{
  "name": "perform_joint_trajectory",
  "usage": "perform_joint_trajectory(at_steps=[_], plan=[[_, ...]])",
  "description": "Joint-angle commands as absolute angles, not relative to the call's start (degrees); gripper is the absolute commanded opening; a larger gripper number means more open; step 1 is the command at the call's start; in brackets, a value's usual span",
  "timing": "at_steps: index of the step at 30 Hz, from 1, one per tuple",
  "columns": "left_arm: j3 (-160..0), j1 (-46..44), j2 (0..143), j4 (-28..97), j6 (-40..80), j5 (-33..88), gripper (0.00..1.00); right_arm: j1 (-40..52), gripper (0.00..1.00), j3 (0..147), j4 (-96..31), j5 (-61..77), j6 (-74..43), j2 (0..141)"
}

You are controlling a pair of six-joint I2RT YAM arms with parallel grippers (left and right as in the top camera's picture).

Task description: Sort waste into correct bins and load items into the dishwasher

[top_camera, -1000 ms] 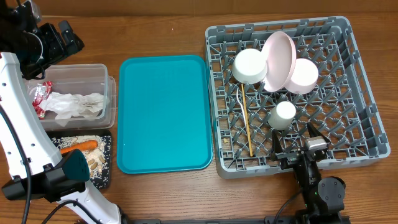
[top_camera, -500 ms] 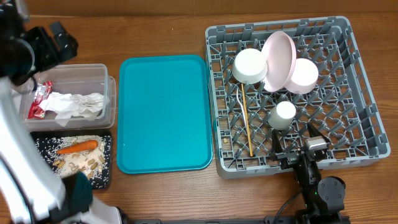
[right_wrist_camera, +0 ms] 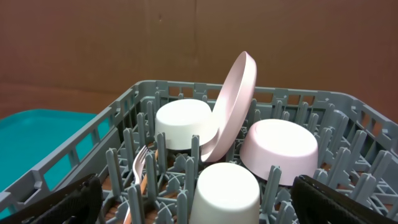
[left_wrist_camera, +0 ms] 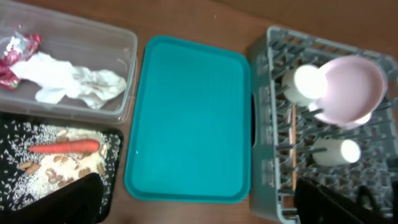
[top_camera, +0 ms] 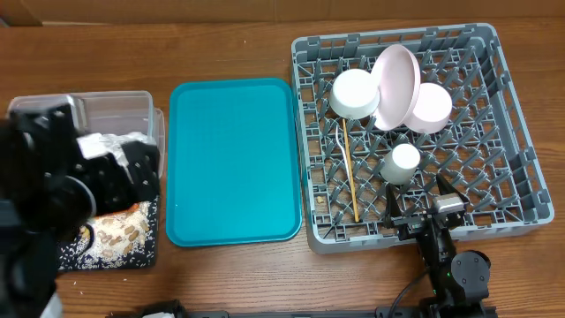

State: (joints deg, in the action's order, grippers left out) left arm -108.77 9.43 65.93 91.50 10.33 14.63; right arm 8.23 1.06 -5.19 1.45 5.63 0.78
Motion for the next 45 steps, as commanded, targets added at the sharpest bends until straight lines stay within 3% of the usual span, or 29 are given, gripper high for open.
perform_joint_trajectory(at_steps=[1,14,27,37,45], plan=[[-95.61,8.27,58.7,84.05,10.31,12.93,1.0,7.86,1.0,0.47,-4.82,1.32,5.82,0.16],[-43.9,8.1,37.8,39.57,17.08,13.13,1.0,7.86,1.0,0.47,-4.82,1.32,5.82,0.16],[-13.8,8.1,25.91,7.18,22.79,13.1,1.0,7.86,1.0,0.47,-4.82,1.32,5.85,0.16],[-1.06,7.4,19.05,-2.46,22.76,11.73,1.0,7.86,1.0,0.47,-4.82,1.32,5.82,0.16],[-0.27,0.21,13.56,4.25,20.45,-1.52,1.0,7.86,1.0,0.47,-4.82,1.32,5.82,0.16]])
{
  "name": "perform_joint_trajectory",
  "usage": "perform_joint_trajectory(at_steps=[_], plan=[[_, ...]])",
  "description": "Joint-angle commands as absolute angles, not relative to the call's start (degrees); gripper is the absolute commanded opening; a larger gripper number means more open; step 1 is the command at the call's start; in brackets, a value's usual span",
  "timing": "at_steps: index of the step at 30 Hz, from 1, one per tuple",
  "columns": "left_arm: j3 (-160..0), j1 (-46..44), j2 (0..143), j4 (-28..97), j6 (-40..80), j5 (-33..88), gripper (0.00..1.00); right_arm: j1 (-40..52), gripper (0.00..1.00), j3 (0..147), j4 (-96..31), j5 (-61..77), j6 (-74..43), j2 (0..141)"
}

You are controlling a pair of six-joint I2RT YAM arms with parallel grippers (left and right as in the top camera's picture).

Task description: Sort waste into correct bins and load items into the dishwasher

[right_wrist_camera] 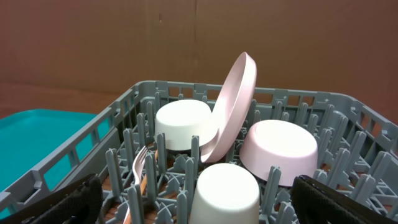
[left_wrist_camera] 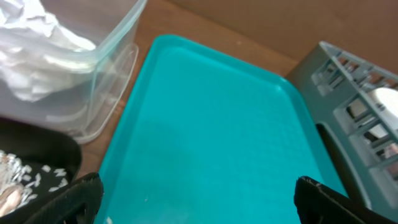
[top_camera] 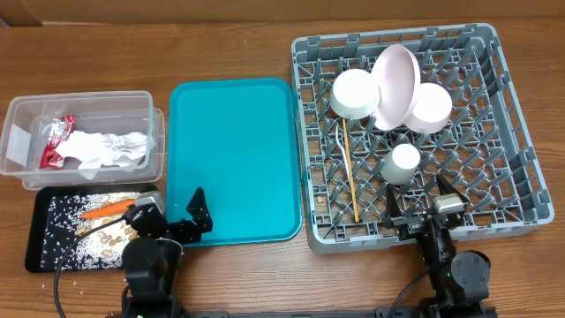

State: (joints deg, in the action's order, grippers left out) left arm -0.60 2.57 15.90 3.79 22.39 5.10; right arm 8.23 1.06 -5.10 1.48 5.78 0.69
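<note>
The grey dish rack holds a white bowl, a tilted pink plate, a pink bowl, a white cup, a fork and a wooden stick. The teal tray is bare. A clear bin holds a red wrapper and crumpled white paper. A black tray holds a carrot and rice. My left gripper stands open and empty at the teal tray's front left corner. My right gripper is open at the rack's front edge, the cup just ahead of it.
In the left wrist view the teal tray fills the middle, with the clear bin's wall at left and the rack's corner at right. Bare wooden table runs along the back and front edges.
My left arm, which was high over the bins at the left, now sits low at the table's front edge between the black tray and the teal tray. The right arm has not moved.
</note>
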Motion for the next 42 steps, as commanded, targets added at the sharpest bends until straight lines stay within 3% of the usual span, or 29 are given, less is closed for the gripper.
perform_joint_trajectory(at_steps=[1,13,42], plan=[[-0.27,-0.93,12.23,4.29,17.41,-1.52,1.0,7.86,1.0,0.47,-4.82,1.32,5.85,0.16],[-0.27,-6.46,0.19,4.47,0.69,-0.51,1.0,7.86,1.0,0.47,-4.82,1.32,5.82,0.16],[-0.27,-6.42,0.25,4.43,0.6,-0.21,1.0,7.86,1.0,0.47,-4.82,1.32,5.82,0.16]])
